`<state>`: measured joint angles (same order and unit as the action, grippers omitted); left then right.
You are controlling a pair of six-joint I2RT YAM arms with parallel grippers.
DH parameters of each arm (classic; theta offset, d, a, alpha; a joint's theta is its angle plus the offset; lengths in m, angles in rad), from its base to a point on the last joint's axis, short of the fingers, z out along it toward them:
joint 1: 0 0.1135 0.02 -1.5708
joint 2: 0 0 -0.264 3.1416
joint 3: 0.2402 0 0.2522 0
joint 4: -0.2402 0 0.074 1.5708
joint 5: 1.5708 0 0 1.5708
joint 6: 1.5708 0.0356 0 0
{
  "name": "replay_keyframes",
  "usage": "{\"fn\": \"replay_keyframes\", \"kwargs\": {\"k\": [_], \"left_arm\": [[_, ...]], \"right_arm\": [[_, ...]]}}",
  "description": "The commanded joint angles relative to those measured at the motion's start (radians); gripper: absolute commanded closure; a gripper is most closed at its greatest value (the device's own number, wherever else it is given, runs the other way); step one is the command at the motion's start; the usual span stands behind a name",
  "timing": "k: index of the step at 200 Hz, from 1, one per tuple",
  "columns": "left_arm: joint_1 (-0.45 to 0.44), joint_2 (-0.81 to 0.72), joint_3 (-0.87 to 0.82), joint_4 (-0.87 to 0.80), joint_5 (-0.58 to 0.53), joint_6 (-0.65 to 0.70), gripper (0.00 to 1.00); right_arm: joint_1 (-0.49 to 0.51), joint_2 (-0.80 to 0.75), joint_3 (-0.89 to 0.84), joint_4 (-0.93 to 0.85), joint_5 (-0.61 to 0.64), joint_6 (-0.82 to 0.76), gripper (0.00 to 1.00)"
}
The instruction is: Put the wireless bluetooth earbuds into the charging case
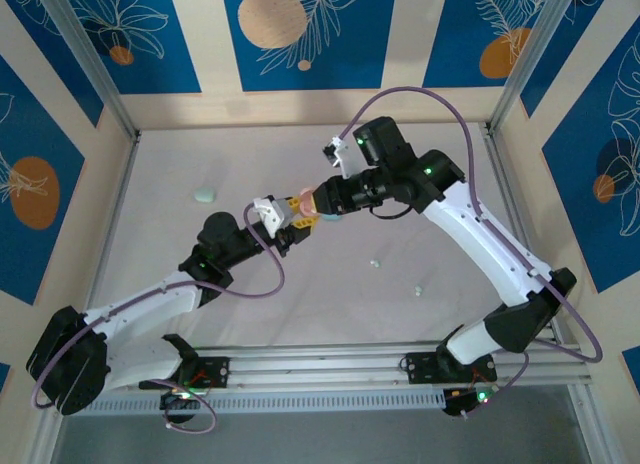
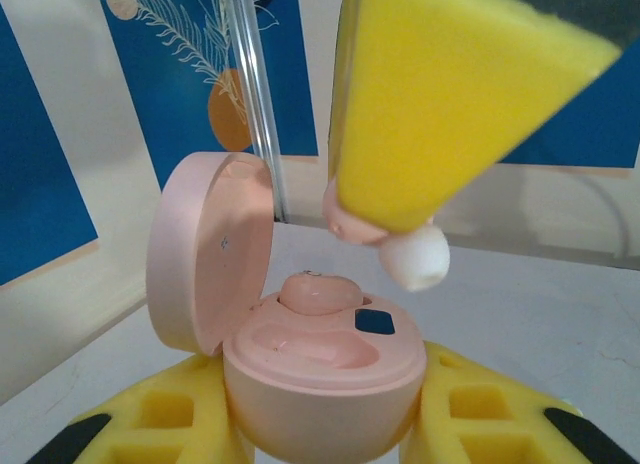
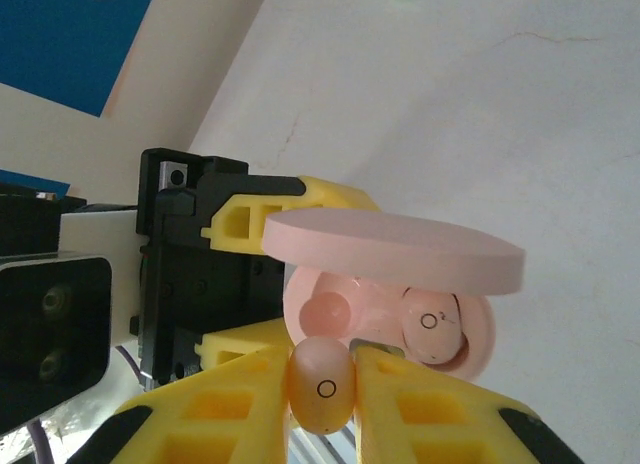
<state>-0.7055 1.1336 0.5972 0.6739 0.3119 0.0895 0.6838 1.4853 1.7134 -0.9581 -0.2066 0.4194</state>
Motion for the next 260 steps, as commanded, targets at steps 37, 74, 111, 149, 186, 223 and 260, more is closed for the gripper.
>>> {"fn": "replay_keyframes", "kwargs": {"k": [37, 74, 111, 149, 186, 223, 260], "left_arm": [[-0.019, 0.006, 0.030, 0.044, -0.010, 0.027, 0.68], [-0.023, 0.005, 0.033, 0.046, -0.013, 0.026, 0.68], [-0.022, 0.000, 0.032, 0.047, -0.023, 0.027, 0.68], [-0.024, 0.001, 0.033, 0.055, -0.031, 0.023, 0.68], [-0.025, 0.002, 0.032, 0.060, -0.039, 0.024, 0.68], [-0.024, 0.005, 0.039, 0.060, -0.025, 0.019, 0.68], [-0.026, 0.005, 0.043, 0.052, -0.014, 0.018, 0.68]], "right_arm": [[0.049, 0.047, 0.070, -0.024, 0.104, 0.021, 0.78], [0.058, 0.065, 0.086, -0.048, 0.157, 0.015, 0.78], [0.077, 0.085, 0.116, -0.087, 0.190, -0.004, 0.79], [0.089, 0.107, 0.145, -0.123, 0.153, -0.005, 0.78], [0.092, 0.114, 0.176, -0.171, 0.148, 0.007, 0.78], [0.092, 0.131, 0.195, -0.193, 0.159, 0.010, 0.72], [0.092, 0.132, 0.200, -0.182, 0.155, 0.012, 0.70]]}}
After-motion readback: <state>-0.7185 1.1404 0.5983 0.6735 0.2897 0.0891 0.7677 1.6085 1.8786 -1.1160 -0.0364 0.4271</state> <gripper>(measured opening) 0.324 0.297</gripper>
